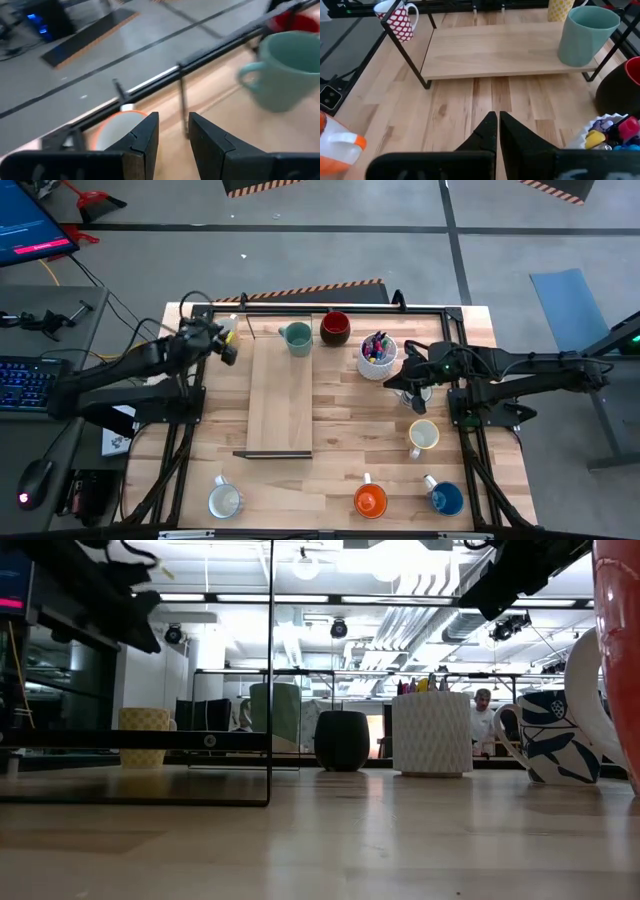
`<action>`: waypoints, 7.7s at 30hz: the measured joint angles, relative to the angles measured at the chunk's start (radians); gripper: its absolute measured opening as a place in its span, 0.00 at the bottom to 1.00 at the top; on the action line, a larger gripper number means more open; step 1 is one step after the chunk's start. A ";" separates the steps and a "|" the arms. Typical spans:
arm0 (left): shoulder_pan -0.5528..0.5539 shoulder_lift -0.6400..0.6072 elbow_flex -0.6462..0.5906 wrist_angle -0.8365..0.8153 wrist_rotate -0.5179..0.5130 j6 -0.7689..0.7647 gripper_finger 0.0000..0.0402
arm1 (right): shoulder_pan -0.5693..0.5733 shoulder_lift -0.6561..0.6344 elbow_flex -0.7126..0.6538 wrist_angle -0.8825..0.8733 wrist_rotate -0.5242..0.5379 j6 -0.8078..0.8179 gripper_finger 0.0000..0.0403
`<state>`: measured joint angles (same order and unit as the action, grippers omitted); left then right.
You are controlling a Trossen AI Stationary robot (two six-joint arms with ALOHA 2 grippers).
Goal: Place coffee mugs
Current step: Put the yellow mug on the shelf, then put the blue patterned mug on the shelf
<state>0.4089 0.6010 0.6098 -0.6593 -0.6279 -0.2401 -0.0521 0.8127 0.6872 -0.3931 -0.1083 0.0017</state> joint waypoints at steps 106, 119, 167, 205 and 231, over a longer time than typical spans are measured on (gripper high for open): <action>0.084 0.878 0.512 -0.268 0.542 0.130 0.02 | 0.000 0.000 0.001 -0.058 -0.017 -0.001 0.00; 0.089 0.885 0.512 -0.239 0.570 0.164 0.02 | 0.000 0.000 0.001 -0.058 -0.018 -0.002 0.00; 0.086 0.883 0.786 -0.558 0.545 0.150 0.15 | 0.000 0.000 0.001 -0.082 -0.018 -0.001 0.00; -0.935 0.607 0.859 -0.885 0.506 -0.596 0.15 | 0.000 -0.001 0.028 -0.409 0.032 0.227 0.00; -0.962 0.610 0.859 -0.912 0.217 -0.516 0.15 | 0.000 0.114 0.028 -0.594 0.073 0.439 0.32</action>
<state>-0.5529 1.2106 1.4689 -1.5711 -0.4108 -0.7559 -0.0517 0.9267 0.7155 -0.9868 -0.0357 0.4412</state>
